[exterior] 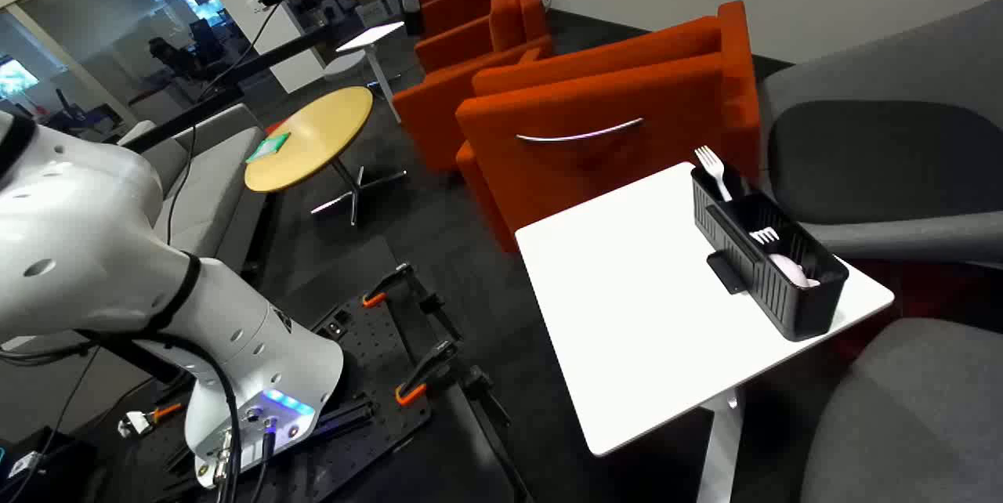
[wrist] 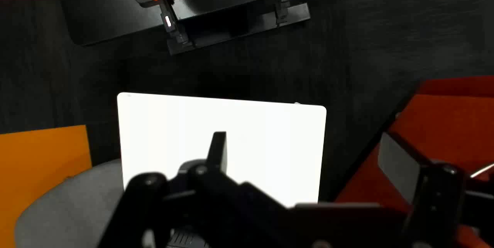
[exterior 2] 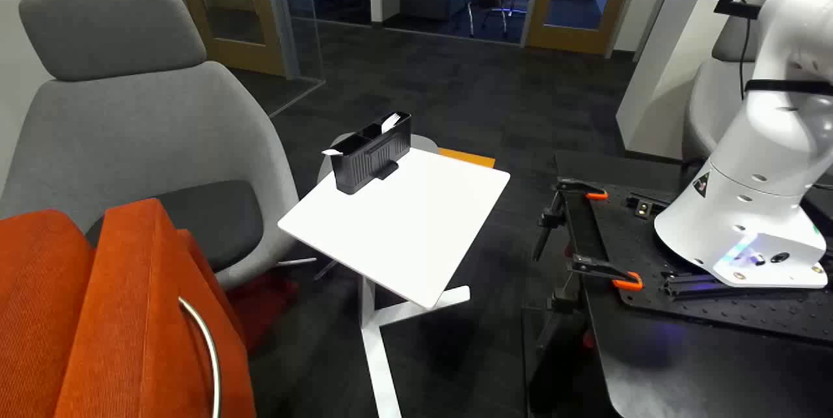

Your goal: Move the cutlery holder forwards

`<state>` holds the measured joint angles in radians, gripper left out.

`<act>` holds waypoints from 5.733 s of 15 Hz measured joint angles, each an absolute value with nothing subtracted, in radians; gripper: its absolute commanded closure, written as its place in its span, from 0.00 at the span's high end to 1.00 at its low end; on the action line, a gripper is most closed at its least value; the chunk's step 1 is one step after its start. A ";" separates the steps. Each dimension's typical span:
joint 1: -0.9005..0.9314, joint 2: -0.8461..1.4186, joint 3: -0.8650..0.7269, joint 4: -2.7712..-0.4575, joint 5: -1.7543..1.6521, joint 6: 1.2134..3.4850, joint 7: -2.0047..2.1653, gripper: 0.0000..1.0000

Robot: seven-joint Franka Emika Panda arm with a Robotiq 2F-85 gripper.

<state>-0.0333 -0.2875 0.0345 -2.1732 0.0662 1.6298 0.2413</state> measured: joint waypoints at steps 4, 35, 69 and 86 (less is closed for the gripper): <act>-0.033 -0.288 0.034 -2.173 0.066 1.630 0.241 1.00; -0.125 0.078 -0.132 -2.102 -0.109 1.970 0.120 1.00; -0.241 0.652 -0.085 -1.855 0.062 2.662 -0.021 1.00; -0.239 0.814 -0.065 -1.680 0.061 2.567 -0.022 0.43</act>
<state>-0.2392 0.8139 -0.0645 -1.6803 0.0612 2.5665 -0.0217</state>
